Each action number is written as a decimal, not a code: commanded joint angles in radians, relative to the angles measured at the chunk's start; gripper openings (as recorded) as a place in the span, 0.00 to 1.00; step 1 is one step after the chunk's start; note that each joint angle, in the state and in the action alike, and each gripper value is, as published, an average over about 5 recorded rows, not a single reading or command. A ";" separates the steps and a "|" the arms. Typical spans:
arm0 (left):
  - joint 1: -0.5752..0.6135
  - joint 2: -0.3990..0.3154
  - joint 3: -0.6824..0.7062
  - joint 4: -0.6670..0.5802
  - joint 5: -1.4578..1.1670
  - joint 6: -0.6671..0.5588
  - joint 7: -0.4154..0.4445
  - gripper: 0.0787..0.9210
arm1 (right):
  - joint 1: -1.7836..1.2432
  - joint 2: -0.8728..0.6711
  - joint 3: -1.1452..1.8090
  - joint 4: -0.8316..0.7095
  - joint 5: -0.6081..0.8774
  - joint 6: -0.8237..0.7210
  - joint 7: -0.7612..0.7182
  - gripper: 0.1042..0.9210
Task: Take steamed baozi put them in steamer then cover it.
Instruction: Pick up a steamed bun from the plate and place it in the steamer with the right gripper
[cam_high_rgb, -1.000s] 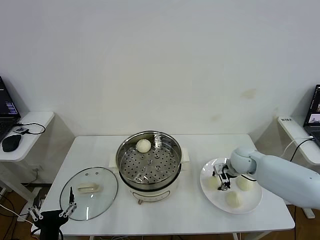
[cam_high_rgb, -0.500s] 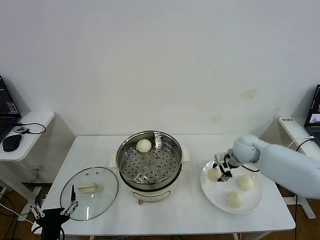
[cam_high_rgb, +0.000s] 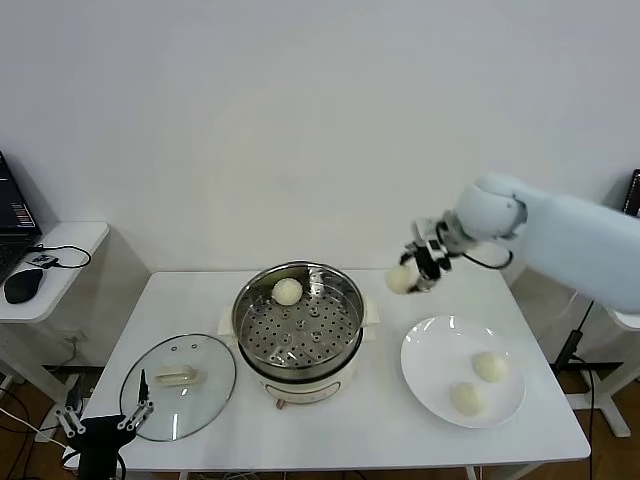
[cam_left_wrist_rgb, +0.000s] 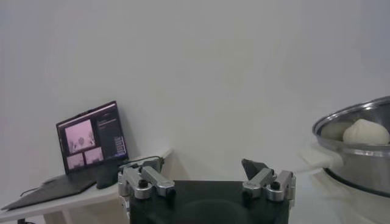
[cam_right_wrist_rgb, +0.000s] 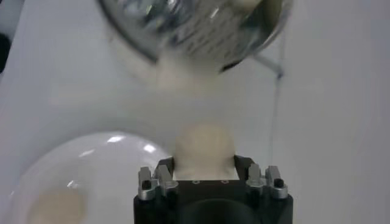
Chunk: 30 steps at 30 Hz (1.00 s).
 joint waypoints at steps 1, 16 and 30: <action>0.001 -0.003 -0.016 -0.003 -0.004 0.003 0.001 0.88 | 0.157 0.346 -0.080 -0.034 0.289 -0.149 0.119 0.63; 0.000 -0.013 -0.039 0.008 -0.013 0.002 -0.001 0.88 | -0.052 0.563 -0.101 -0.148 0.299 -0.278 0.233 0.63; -0.016 -0.020 -0.032 0.026 -0.014 -0.004 -0.007 0.88 | -0.126 0.635 -0.124 -0.242 0.261 -0.287 0.287 0.63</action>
